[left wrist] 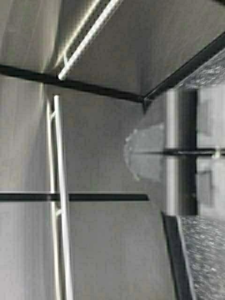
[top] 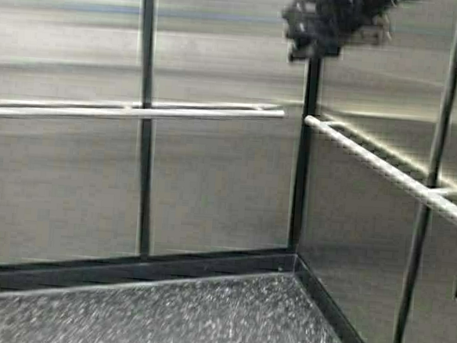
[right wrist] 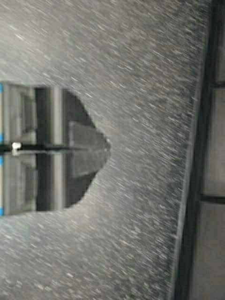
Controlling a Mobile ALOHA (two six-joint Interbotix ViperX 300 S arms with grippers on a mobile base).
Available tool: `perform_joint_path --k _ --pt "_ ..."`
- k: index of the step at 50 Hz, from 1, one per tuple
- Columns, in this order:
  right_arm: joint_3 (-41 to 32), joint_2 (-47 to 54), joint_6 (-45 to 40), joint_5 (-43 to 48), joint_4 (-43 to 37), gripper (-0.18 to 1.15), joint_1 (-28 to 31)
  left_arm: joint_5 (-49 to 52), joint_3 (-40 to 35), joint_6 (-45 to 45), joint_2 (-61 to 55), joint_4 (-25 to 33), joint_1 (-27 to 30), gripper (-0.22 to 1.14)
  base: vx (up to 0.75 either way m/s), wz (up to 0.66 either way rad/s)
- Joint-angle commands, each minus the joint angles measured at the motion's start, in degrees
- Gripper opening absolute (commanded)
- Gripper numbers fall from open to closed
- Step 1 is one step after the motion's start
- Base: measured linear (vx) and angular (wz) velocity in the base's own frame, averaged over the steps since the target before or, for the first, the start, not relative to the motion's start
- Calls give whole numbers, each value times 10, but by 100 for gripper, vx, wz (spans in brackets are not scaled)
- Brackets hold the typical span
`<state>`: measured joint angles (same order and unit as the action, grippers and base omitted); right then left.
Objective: Navigate to elevator, push the call button, then enter the elevator
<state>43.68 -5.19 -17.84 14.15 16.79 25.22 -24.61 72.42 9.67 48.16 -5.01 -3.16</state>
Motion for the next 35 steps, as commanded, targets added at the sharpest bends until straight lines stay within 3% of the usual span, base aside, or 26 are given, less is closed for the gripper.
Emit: perform_joint_path --k 1,35 --pt "-4 -34 1 1 -2 5 -5 -4 -10 -4 -10 -1 2 2 45 -3" --pt "28 -83 -2 3 -2 5 -3 -4 -4 17 8 0 2 2 44 2"
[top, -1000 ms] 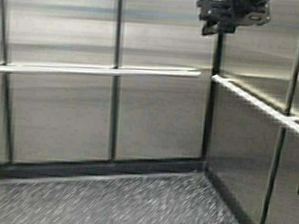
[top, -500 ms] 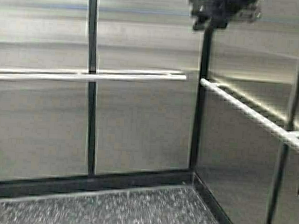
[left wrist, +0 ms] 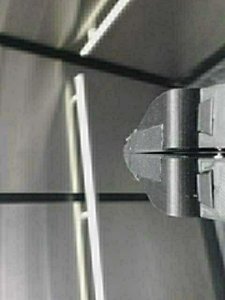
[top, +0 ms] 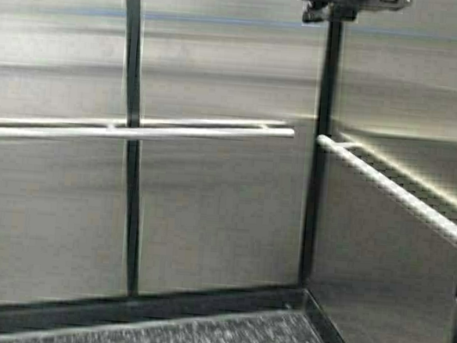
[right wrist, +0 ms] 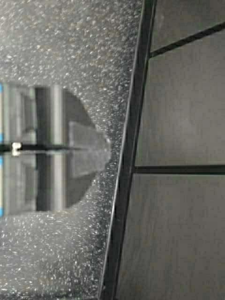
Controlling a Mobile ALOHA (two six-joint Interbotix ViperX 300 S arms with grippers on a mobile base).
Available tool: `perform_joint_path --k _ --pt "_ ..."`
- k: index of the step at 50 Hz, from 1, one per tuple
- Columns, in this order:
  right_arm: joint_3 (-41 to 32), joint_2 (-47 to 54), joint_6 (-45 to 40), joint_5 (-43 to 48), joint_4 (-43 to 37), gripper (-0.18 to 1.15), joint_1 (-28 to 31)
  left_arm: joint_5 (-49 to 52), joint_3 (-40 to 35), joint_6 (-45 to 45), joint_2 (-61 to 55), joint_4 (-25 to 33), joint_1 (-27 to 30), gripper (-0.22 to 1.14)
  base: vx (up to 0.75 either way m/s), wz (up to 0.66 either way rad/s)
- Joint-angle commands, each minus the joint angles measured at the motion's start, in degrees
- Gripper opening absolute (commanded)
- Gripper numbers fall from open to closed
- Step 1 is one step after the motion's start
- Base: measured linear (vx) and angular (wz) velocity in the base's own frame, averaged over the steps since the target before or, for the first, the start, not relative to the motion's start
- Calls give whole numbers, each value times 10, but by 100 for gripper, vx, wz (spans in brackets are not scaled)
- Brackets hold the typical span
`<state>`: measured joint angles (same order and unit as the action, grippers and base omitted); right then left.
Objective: Navigate to elevator, push the call button, then enter the elevator
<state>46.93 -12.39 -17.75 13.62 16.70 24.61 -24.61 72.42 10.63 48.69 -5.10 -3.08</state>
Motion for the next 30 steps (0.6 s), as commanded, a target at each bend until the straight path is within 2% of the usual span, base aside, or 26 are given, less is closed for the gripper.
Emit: perform_joint_path --k 1,17,30 --pt "-4 -11 -3 8 -1 5 4 -4 -3 9 4 1 0 2 41 7" --pt "-15 3 -2 9 0 5 31 -4 8 18 31 2 -1 2 37 19" --pt "-11 5 -2 8 -1 5 42 -3 10 15 31 1 -1 2 29 47"
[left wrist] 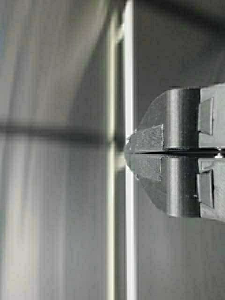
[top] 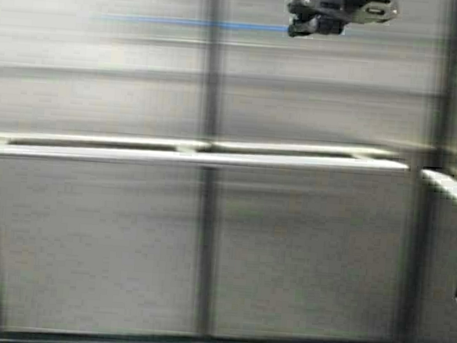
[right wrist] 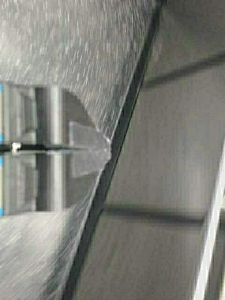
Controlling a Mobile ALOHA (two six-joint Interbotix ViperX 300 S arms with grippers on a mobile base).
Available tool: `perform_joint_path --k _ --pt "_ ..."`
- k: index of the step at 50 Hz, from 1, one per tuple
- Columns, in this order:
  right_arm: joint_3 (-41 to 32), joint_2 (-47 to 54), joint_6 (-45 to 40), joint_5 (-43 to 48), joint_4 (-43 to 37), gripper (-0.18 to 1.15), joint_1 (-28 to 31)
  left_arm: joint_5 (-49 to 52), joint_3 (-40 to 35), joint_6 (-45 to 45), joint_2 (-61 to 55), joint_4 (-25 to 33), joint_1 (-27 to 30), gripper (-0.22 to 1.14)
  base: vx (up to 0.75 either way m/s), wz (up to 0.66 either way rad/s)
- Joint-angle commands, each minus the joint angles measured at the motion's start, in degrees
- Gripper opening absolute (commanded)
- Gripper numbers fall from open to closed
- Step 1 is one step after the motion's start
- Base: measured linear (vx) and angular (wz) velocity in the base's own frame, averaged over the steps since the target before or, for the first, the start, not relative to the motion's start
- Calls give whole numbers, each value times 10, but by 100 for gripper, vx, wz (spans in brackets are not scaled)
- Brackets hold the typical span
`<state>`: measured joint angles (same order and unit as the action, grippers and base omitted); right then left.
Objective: Navigate to elevator, push the call button, then enter the elevator
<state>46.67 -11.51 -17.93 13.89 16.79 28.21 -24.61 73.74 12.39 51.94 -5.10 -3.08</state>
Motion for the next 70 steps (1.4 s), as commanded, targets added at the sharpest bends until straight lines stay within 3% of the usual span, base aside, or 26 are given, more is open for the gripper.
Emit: perform_joint_path --k 1,70 --pt "-9 -4 1 6 -1 5 6 -3 -3 -3 -3 1 -1 2 30 60" --pt "0 11 0 1 0 5 27 -4 -12 4 -53 1 -1 2 23 47"
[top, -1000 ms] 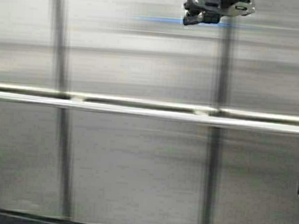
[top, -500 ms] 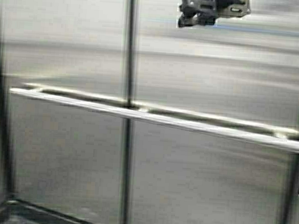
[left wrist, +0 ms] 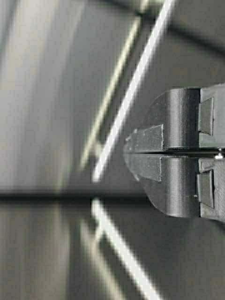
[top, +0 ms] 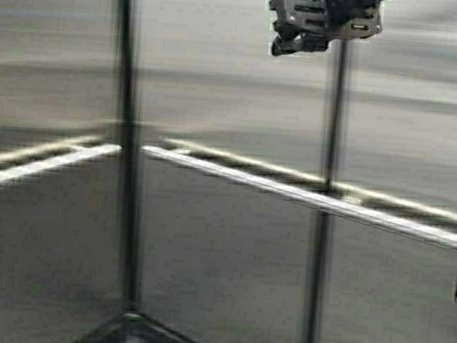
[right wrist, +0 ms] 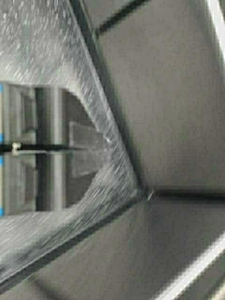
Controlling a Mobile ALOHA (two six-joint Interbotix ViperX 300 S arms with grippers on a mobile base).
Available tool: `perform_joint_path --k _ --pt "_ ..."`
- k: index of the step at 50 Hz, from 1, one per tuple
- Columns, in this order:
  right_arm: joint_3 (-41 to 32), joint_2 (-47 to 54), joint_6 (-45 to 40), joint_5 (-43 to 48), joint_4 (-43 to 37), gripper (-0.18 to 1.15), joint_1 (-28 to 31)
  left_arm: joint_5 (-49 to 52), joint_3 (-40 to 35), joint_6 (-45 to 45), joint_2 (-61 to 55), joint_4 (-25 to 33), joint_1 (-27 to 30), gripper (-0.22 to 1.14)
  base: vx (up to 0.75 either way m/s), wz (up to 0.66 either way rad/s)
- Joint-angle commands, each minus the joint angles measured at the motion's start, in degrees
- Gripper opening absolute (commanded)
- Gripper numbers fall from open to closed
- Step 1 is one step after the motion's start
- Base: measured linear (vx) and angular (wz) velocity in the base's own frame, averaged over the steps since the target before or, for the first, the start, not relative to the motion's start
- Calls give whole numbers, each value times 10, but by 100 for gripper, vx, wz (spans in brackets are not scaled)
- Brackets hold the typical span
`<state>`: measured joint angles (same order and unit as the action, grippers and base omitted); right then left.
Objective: Navigate to elevator, push the call button, then enter the elevator
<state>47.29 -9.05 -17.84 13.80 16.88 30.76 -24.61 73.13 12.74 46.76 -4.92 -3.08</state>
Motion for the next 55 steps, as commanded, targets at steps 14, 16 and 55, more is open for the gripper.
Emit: perform_joint_path --k 14,16,55 --pt "2 -35 -1 1 -1 5 4 -4 -4 2 -5 -1 -1 2 13 52" --pt "2 -35 0 1 -1 5 6 -4 -4 2 -5 0 -1 2 12 58" --pt "-19 -30 0 25 0 5 17 -1 -20 -2 -10 0 0 2 9 49"
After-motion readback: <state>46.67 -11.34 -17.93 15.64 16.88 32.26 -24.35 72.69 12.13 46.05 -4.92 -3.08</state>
